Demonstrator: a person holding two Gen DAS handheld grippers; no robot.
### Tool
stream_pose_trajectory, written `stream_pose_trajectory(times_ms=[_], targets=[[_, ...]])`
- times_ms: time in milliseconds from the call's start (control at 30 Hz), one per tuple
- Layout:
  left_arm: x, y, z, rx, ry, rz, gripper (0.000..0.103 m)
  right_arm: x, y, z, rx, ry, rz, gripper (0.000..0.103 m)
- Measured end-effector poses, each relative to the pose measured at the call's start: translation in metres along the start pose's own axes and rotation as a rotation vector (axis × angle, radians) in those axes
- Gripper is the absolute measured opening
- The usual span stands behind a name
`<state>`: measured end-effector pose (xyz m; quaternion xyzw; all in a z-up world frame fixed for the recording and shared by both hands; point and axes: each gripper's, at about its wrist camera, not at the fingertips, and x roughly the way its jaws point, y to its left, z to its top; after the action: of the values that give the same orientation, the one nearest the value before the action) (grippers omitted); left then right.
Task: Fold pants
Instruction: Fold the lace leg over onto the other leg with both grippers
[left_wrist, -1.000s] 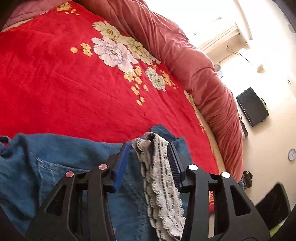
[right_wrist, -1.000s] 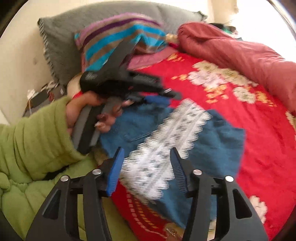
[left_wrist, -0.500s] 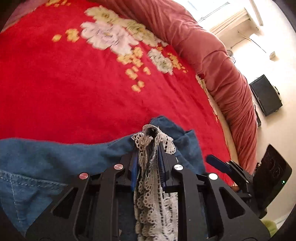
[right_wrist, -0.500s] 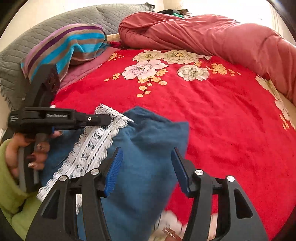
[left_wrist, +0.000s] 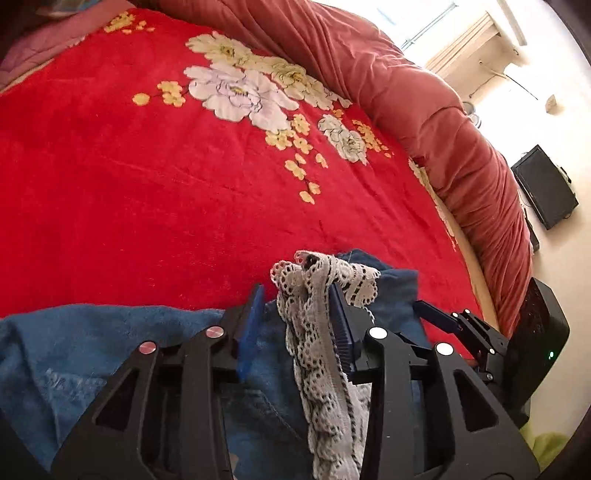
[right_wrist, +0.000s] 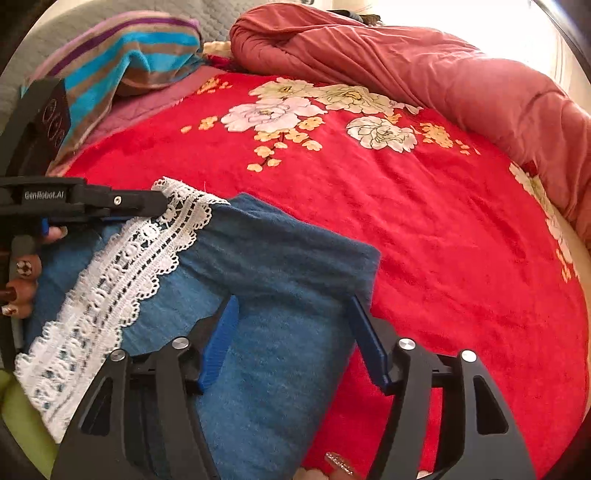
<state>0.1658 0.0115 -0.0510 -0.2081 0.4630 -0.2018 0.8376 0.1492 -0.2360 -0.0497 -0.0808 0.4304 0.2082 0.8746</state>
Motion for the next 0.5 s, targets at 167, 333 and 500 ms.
stream_pose_trajectory(times_ms=[167, 333, 500], targets=[[-0.030, -0.010, -0.009, 0.029, -0.034, 0.012, 0.037, -0.034, -0.005, -0.010, 0.037, -0.049, 0.037, 0.071], [-0.056, -0.019, -0.035, 0.043, -0.047, 0.057, 0.049, -0.070, -0.006, -0.026, 0.021, -0.069, 0.062, 0.071], [-0.071, -0.025, -0.070, 0.041, -0.017, 0.058, 0.050, -0.096, -0.002, -0.046, -0.014, -0.079, 0.095, 0.071]])
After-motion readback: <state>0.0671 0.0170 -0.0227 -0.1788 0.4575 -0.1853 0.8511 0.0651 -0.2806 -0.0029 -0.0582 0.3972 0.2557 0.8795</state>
